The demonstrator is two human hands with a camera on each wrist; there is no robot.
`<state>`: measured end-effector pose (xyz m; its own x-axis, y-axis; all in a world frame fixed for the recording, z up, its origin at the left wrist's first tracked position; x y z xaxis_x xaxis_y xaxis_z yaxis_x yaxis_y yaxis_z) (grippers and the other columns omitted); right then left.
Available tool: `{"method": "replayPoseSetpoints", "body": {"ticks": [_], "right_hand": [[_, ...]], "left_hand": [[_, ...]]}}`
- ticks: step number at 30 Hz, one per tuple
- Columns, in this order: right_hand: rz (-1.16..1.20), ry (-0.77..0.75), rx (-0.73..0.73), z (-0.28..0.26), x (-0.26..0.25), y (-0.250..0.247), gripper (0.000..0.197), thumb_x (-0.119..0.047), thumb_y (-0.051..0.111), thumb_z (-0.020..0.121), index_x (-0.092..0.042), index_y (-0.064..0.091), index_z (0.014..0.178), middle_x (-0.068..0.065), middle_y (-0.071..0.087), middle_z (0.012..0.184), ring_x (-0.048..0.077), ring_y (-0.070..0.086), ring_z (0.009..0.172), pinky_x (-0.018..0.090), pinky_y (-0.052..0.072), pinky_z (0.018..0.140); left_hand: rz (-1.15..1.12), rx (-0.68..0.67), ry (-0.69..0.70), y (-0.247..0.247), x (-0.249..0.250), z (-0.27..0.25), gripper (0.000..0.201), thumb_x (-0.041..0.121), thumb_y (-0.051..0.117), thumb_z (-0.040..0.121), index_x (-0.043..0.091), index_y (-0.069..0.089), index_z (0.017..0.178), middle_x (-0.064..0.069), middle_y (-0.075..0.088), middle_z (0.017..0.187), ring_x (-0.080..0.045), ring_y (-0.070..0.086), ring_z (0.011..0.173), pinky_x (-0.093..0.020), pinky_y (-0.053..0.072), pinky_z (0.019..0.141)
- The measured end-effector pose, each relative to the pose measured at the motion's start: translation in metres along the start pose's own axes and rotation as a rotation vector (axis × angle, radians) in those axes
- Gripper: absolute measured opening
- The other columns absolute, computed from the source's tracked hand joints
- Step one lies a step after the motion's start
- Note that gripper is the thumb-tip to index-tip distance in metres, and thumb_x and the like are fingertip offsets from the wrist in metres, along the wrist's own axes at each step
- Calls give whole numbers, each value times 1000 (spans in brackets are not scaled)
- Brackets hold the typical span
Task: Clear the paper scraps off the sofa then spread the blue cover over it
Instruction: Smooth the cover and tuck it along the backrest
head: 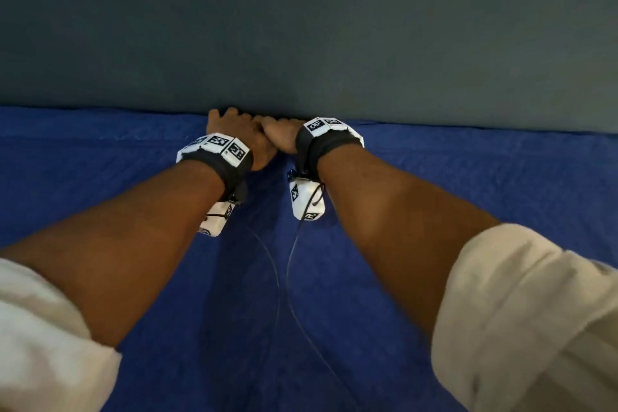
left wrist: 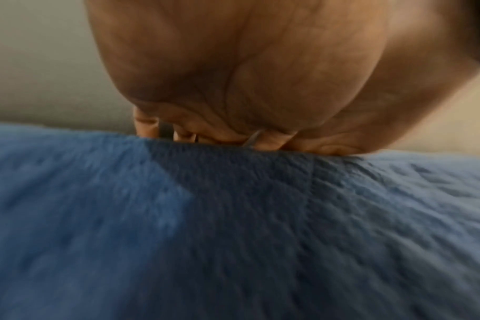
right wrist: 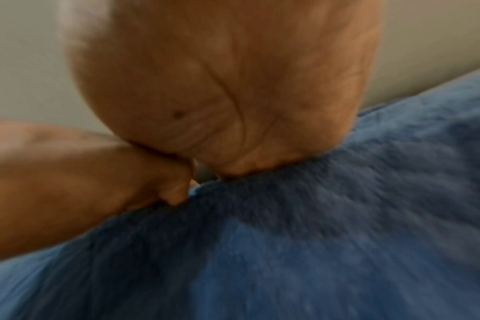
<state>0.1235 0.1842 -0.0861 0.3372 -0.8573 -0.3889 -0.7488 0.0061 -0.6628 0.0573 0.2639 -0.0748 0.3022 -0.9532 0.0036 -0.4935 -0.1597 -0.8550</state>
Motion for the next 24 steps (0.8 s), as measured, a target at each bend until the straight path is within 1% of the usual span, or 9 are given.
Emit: {"method": "replayPoseSetpoints", "body": {"ticks": [2,4,7,9,13,15,19,22,24], "right_hand": [[-1,-4,28,-6,9,7,73,-65,19,93,-29,57,144,0,49,159,22,39,148,54,10,124],[46,-88,141,-25,23,11,68,-63,26,98,-25,54,147,0,48,159,18,36,151,54,5,126],[31,-201,435,-62,66,0,70,-60,45,94,-17,55,149,4,53,156,21,43,148,50,25,124],[-45,-92,551,-81,116,-18,70,-61,48,94,-19,52,151,1,47,160,20,37,151,54,26,121],[-201,-97,430,-87,168,-38,68,-58,44,101,-26,36,160,-9,31,168,12,21,157,63,13,122],[-233,-126,425,-82,169,-38,68,-54,43,100,-25,34,161,-9,30,168,12,21,157,64,13,122],[-237,-37,380,-74,152,-33,73,-51,39,92,-15,40,157,0,39,162,18,30,151,60,20,118],[-324,26,332,-59,138,-44,63,-55,33,96,-17,54,142,1,53,146,20,41,140,57,23,114],[-409,16,263,-49,135,-47,60,-56,29,100,-20,59,138,-2,55,145,19,40,140,57,19,115]], "left_hand": [[-29,33,-25,3,-1,2,59,58,31,96,27,50,142,-1,50,152,-30,39,142,-57,24,116],[-68,71,-50,6,-2,-1,61,58,29,95,22,53,137,-5,51,152,-31,42,141,-57,24,116],[-46,148,-70,2,4,-6,73,70,32,93,12,60,127,-14,60,140,-36,54,130,-55,32,112],[-45,211,-77,-6,18,-9,71,70,39,93,7,65,113,-20,68,123,-39,62,115,-50,41,99],[-62,316,-120,-25,29,-13,49,54,58,92,8,71,102,-22,72,97,-42,67,94,-47,44,85],[-103,385,-21,-32,49,-12,31,37,60,92,11,75,101,-20,74,90,-41,68,87,-46,47,84],[-278,337,225,-37,121,-7,49,25,39,84,13,74,117,-19,74,113,-43,68,99,-48,55,82],[-218,279,173,-39,137,5,59,35,29,81,16,73,115,-21,72,113,-42,65,103,-46,48,81],[-136,197,106,-33,137,11,51,35,34,88,23,70,122,-14,68,123,-36,58,115,-48,41,89]]}}
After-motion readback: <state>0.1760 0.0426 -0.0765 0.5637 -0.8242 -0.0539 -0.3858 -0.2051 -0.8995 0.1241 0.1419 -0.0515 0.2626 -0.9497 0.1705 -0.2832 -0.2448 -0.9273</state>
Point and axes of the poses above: each hand's wrist, its own z-axis towards the middle knuckle, its own y-axis out of the palm, x = y × z, the point moved 6 cm from there along z, towards the middle knuckle
